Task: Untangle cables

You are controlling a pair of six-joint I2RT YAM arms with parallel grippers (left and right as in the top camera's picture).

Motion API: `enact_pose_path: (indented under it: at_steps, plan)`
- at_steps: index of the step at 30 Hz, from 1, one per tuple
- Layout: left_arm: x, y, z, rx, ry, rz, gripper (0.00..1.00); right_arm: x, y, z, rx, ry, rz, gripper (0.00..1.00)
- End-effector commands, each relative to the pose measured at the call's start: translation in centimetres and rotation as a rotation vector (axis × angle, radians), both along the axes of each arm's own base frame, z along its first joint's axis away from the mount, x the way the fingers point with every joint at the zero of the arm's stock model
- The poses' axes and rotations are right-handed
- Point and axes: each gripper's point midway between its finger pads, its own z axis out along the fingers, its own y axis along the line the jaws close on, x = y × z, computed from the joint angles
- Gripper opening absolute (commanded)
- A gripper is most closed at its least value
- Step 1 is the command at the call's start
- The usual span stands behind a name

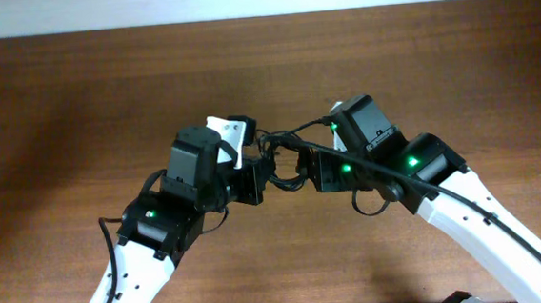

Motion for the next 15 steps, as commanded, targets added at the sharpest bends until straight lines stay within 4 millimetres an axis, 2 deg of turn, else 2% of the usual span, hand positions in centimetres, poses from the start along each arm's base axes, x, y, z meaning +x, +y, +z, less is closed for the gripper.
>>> enact_pose_path:
  at_steps: [1, 2, 4, 7, 9, 12, 13, 15]
  plan:
    - [-1.1, -1.2, 1.3, -0.038, -0.05, -0.121, 0.0, 0.3, 0.2, 0.0, -0.005, -0.026, 0.036, 0.08]
    - [-1.1, -1.2, 1.3, -0.024, -0.068, -0.134, 0.0, 0.4, 0.3, 0.3, -0.006, -0.045, 0.053, 0.04]
    - [-0.3, 0.0, 0.5, 0.043, -0.075, -0.067, 0.0, 0.1, 0.5, 2.4, 0.04, -0.089, 0.065, 0.04]
    - [0.4, 0.7, 0.4, 0.075, -0.092, -0.027, 0.0, -1.9, 2.0, 7.0, 0.195, -0.172, 0.19, 0.04]
    - [0.4, 0.7, 0.4, 0.074, -0.091, -0.027, 0.0, -2.8, 3.1, 7.8, 0.264, -0.155, 0.243, 0.04]
    - [0.4, 0.7, 0.4, 0.05, -0.06, 0.003, 0.0, -3.1, 4.4, 8.8, 0.34, -0.164, 0.297, 0.04]
    - [0.2, 0.4, 0.5, 0.017, -0.033, 0.016, 0.0, -2.7, 4.5, 8.7, 0.332, -0.171, 0.289, 0.04]
    - [-0.9, -2.0, 2.6, -0.116, -0.046, -0.115, 0.0, -1.4, 4.7, 7.0, 0.292, -0.147, 0.264, 0.04]
